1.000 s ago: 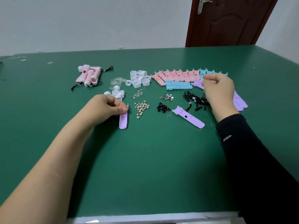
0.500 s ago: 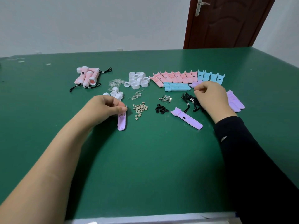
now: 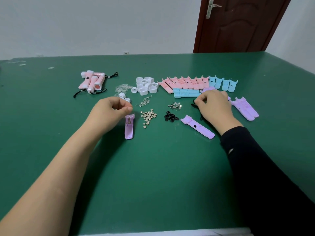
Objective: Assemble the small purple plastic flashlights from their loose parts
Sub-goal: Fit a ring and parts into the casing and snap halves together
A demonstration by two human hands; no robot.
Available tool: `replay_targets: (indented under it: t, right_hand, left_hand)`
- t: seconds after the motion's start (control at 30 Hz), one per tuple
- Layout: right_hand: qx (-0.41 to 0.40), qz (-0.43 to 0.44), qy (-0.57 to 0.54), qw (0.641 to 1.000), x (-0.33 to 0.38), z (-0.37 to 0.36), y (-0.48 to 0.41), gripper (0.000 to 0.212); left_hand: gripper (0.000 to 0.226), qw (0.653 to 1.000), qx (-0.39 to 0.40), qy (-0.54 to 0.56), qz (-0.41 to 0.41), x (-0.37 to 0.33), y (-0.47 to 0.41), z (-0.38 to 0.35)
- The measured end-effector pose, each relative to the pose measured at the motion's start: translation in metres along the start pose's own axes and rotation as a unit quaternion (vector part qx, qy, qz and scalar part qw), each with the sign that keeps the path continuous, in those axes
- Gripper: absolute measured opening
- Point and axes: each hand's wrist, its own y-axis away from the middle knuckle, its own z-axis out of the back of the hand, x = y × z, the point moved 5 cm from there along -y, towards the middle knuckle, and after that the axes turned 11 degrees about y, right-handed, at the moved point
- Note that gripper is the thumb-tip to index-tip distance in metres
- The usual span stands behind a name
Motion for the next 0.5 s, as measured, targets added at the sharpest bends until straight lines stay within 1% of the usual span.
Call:
replay_targets:
  t: [0.1, 0.2, 0.27, 0.33, 0.43, 0.5]
  right_hand:
    - [-0.037, -0.003, -0.122, 0.992, -0.002, 0.01, 0.0, 0.021]
    - [-0.044, -0.01, -0.256, 0.966, -0.001, 0.017, 0.002, 0.014]
    - [-0.03, -0.021, -0.344, 0.938, -0.001, 0.018, 0.003, 0.016]
    - [0.003, -0.042, -0.417, 0.908, -0.002, 0.016, 0.002, 0.013]
    - [0.052, -0.082, -0.507, 0.856, -0.002, 0.012, 0.002, 0.009]
    - [0.081, -0.104, -0.547, 0.827, -0.002, 0.009, 0.002, 0.012]
  left_hand:
    - [0.014, 1.0, -0.002, -0.001, -0.014, -0.002, 0.001, -0.003]
    - [0.014, 1.0, 0.0, 0.003, -0.028, -0.004, 0.002, -0.005]
    - [0.014, 0.999, 0.0, 0.005, -0.034, -0.005, 0.003, -0.006]
    - [0.014, 0.999, -0.003, 0.006, -0.036, -0.006, 0.003, -0.006]
    - [0.014, 0.999, -0.008, 0.011, -0.035, -0.007, 0.004, -0.006]
    - [0.014, 0.999, -0.008, 0.013, -0.034, -0.008, 0.005, -0.006]
